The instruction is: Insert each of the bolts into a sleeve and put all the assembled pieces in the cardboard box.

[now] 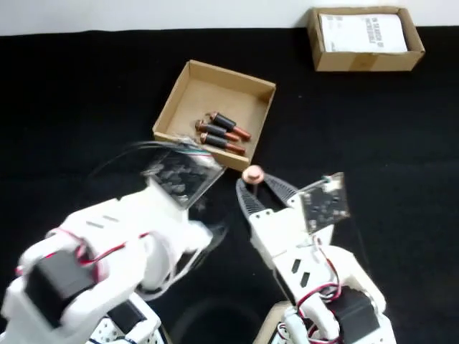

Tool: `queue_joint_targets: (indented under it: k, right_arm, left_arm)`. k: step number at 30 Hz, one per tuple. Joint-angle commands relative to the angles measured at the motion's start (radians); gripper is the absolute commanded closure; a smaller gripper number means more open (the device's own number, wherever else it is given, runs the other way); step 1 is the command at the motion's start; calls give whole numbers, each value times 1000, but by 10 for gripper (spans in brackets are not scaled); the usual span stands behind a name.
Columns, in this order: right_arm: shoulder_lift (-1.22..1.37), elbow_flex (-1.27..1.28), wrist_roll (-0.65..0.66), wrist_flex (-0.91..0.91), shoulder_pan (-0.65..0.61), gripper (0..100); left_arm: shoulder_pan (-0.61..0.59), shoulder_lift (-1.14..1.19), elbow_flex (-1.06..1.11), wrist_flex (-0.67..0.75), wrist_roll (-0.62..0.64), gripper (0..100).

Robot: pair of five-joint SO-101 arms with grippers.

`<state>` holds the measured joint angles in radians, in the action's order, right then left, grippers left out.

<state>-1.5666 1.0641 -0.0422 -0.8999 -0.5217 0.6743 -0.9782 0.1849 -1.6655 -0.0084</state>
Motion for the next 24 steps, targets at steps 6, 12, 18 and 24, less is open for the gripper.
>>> queue_joint_targets:
  k: [6,12,18,24]
  right_arm:
    - [409,-410,8,59,125,992]
    - [863,-756,129,-8,77,992]
    - [1211,-1041,494,-113,-10,992]
    - [1469,-1231,812,-213,-53,992]
  left_arm:
    - [-153,-156,-288,-87,-127,992]
    - [-412,-369,-38,-87,-126,992]
    - [-622,-691,367,15,-124,992]
    - [-768,-831,648,104,-121,992]
